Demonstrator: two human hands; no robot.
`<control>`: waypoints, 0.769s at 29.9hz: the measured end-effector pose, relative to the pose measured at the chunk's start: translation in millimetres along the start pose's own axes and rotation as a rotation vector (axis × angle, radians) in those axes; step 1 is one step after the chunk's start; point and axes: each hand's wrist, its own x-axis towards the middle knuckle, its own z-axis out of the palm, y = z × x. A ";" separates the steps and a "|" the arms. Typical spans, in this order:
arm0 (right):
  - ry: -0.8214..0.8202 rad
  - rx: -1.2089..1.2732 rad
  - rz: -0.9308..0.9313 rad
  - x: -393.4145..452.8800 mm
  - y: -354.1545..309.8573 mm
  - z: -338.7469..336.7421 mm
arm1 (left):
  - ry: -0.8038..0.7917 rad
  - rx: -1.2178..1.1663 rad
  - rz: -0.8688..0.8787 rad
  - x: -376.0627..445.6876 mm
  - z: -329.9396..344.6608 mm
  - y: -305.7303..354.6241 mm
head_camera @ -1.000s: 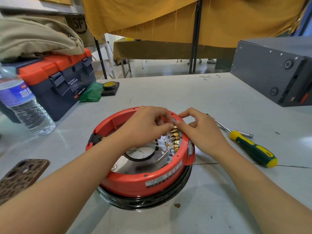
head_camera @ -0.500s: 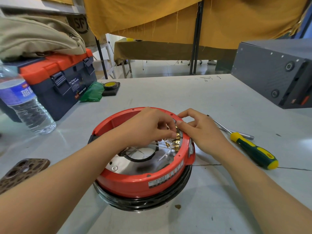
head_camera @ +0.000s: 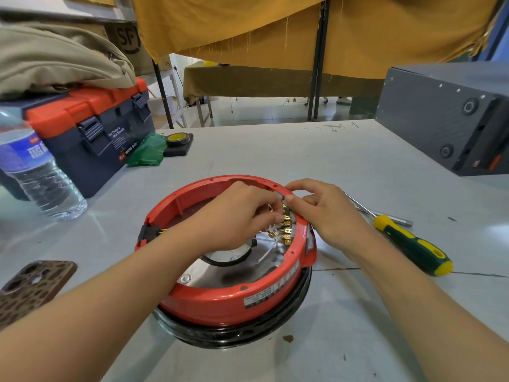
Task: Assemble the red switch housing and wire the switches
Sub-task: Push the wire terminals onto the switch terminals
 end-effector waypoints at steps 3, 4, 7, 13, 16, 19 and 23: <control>0.005 0.000 -0.001 -1.1 -0.1 -0.1 | 0.009 0.000 -0.003 -0.5 0.2 0.3; 0.006 0.000 0.000 -1.1 -0.3 0.2 | 0.006 0.005 -0.003 -0.6 0.4 0.3; 0.006 0.000 0.007 -0.7 -0.5 0.7 | -0.004 0.023 -0.005 -0.5 0.8 -0.3; 0.004 -0.001 0.015 -1.5 0.0 0.3 | -0.007 0.028 0.001 -0.2 0.1 0.3; 0.004 -0.004 0.015 -1.1 -0.2 0.3 | -0.004 0.030 0.006 -0.1 0.0 0.6; 0.007 0.002 0.016 -1.5 -0.2 0.4 | 0.002 0.035 0.017 -0.5 0.0 0.7; 0.009 -0.018 0.012 -2.1 -0.4 0.4 | 0.002 0.045 0.020 -0.3 -0.6 1.1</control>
